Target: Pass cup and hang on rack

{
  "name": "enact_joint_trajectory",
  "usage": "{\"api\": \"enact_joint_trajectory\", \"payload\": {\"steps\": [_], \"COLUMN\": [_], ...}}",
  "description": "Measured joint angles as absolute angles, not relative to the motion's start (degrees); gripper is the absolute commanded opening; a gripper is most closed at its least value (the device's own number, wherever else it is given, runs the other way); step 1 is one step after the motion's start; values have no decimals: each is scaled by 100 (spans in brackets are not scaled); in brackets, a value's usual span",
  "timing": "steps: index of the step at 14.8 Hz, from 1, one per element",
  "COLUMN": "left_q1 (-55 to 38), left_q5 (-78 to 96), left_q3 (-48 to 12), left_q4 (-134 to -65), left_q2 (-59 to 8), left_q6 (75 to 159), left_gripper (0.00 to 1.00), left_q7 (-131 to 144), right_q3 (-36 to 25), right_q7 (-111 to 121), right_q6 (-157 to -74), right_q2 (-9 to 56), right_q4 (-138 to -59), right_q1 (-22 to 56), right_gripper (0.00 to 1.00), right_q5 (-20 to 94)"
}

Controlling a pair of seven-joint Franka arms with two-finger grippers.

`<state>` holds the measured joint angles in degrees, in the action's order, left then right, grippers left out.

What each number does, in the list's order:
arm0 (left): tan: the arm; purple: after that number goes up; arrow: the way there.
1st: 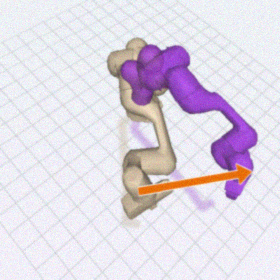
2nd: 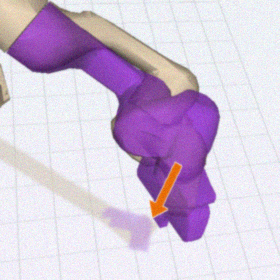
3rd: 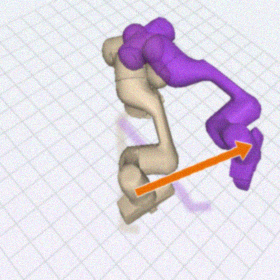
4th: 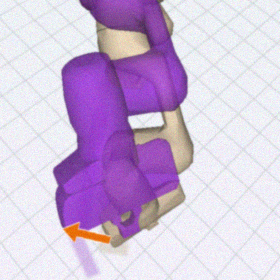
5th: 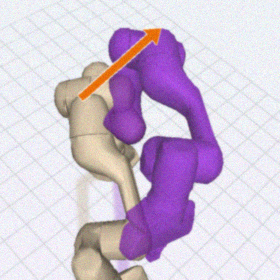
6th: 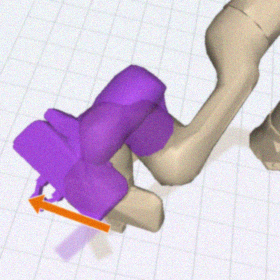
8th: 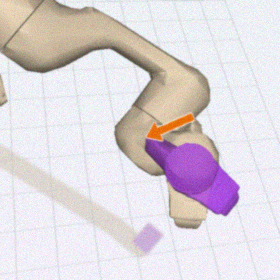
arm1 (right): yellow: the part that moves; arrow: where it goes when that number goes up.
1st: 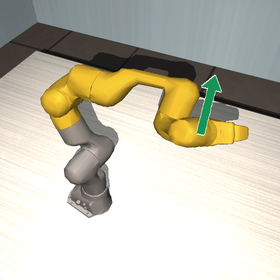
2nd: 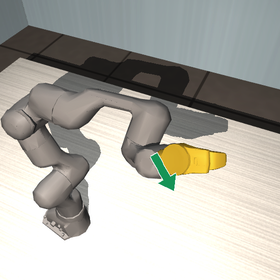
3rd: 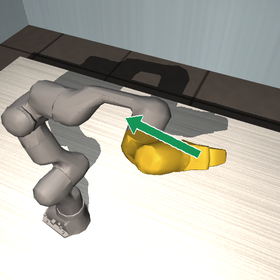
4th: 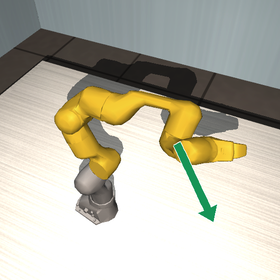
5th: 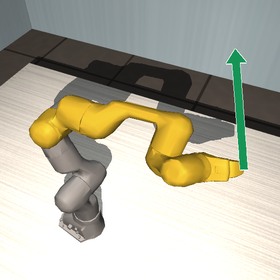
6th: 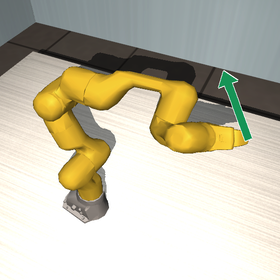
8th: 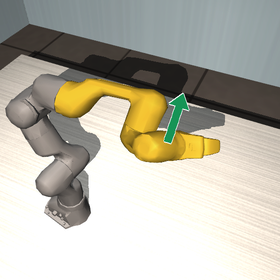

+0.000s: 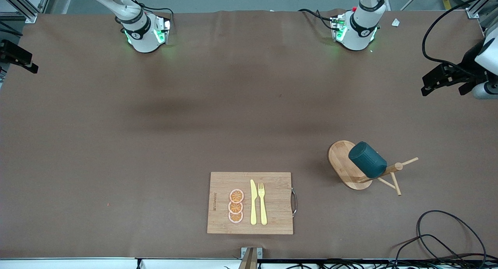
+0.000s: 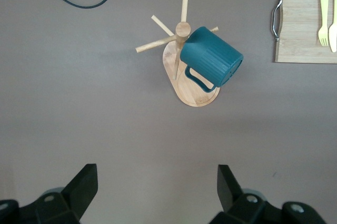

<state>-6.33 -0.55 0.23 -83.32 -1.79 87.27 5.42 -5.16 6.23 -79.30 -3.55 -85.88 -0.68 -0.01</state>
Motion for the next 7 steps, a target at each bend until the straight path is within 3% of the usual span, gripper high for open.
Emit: {"api": "enact_joint_trajectory", "payload": {"steps": [7], "left_q1": [-616], "left_q5": [-60], "left_q3": [-9], "left_q4": [-8336], "left_q2": [-250], "left_q6": [8768], "left_gripper": [100], "left_q7": [489], "right_q3": [-527], "right_q7": [620], "right_q6": [-7920], "right_q2": [-355], "right_q4": [-8594], "right_q1": [-69], "right_gripper": [100], "right_q5": [21]}}
